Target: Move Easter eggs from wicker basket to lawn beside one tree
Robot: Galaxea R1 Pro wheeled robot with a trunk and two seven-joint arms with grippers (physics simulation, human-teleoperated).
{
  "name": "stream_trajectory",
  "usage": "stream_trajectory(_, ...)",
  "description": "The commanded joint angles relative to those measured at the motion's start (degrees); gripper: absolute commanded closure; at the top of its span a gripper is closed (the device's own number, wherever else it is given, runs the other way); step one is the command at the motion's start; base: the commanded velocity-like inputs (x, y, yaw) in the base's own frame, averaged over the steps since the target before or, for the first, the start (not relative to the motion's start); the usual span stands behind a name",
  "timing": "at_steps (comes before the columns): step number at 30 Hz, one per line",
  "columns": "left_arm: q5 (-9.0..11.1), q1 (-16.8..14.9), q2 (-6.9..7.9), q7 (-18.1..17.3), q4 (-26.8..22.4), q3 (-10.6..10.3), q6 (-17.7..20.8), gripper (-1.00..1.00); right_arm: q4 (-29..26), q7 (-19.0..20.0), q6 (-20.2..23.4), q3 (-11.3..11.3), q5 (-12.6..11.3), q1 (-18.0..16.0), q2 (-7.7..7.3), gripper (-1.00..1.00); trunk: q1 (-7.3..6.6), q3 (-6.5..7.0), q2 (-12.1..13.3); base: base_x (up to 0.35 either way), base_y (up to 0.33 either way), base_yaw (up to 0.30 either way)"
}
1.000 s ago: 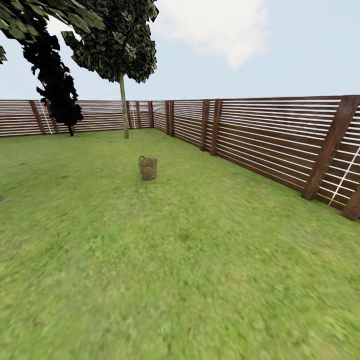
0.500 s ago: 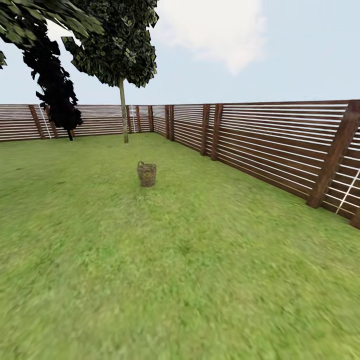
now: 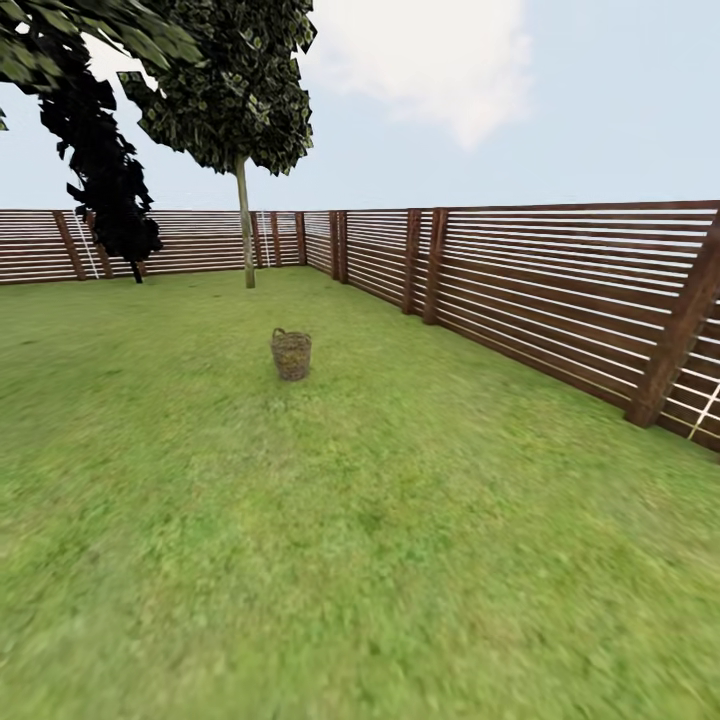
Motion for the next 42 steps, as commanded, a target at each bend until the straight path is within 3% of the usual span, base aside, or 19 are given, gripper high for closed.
stream_trajectory(1,0.01,0.05,0.00,-0.01,-0.12,-0.02,-0.05,-1.00,0.20,-0.04,-0.20,0.01,0.42,-0.10,-0.01,-1.00,0.04,-0.04,-0.02,0.338,0.000,0.000)
stream_trajectory(42,0.01,0.01,0.00,-0.01,-0.10,-0.04,-0.01,-1.00,0.20,-0.04,-0.20,0.02,0.42,-0.10,-0.01,-1.00,0.04,-0.04,-0.02,0.338,0.000,0.000)
